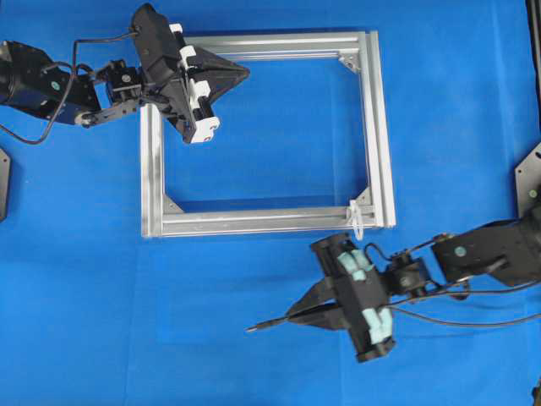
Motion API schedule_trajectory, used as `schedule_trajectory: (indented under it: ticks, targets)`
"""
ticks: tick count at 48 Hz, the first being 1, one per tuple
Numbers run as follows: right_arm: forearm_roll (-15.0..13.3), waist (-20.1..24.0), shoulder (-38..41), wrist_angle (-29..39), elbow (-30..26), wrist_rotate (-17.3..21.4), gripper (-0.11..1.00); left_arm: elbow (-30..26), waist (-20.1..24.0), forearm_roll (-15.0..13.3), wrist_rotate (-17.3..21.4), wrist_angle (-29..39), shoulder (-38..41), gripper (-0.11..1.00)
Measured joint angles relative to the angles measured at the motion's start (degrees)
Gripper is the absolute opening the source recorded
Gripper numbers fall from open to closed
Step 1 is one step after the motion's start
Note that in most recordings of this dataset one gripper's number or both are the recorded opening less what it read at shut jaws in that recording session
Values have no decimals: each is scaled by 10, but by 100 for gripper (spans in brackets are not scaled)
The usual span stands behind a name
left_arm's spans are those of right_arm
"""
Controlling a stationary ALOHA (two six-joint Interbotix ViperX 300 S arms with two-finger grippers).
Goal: Insert the wire through the string loop located on the right side.
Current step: 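Lift the cable and carry it right toward the frame corner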
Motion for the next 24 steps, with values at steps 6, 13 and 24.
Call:
schedule_trajectory:
  ticks: [6, 13, 24]
  targets:
    - [7, 1, -28, 0, 41, 0, -4, 0, -1, 0, 0, 0, 0, 0]
    - [18, 5, -72, 0, 98, 1, -4, 1, 0, 1, 0, 0, 0, 0]
    - [41, 11, -185, -1, 211, 0, -4, 1, 0, 0, 0, 0, 0, 0]
